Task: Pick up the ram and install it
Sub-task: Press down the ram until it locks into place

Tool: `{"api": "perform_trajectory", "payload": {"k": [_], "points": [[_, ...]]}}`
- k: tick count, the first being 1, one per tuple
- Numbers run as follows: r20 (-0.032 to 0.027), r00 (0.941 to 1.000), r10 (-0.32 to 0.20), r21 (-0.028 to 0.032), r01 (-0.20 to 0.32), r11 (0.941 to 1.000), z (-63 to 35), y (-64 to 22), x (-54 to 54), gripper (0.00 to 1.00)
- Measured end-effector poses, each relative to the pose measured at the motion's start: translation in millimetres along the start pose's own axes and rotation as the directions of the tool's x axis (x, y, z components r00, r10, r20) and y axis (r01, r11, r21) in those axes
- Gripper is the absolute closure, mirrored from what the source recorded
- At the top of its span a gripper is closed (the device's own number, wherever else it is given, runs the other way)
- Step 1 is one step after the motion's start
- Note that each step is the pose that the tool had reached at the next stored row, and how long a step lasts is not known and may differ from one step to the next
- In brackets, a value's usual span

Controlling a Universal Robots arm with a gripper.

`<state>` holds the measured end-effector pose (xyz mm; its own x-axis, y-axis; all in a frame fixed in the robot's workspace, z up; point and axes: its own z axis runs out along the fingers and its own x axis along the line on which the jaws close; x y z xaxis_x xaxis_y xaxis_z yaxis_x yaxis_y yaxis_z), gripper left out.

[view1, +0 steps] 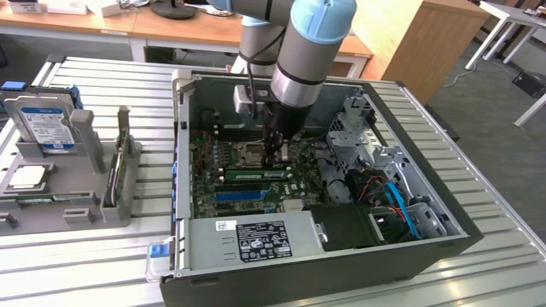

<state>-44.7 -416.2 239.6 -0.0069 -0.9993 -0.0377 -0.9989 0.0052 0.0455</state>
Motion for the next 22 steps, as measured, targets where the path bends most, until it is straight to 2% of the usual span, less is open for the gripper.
{"api": "perform_trajectory", "payload": {"k": [7,14,17,22], "points": [[0.0000,1.0000,0.000,0.0000,0.000,1.0000,1.1,18.1,0.0,0.89],[0.0001,1.0000,0.000,0.0000,0.000,1.0000,2.0,32.6,0.1,0.89],[0.0000,1.0000,0.000,0.0000,0.000,1.0000,2.3,36.4,0.1,0.89],[0.0000,1.0000,0.000,0.0000,0.000,1.0000,2.3,37.2,0.1,0.89]]}}
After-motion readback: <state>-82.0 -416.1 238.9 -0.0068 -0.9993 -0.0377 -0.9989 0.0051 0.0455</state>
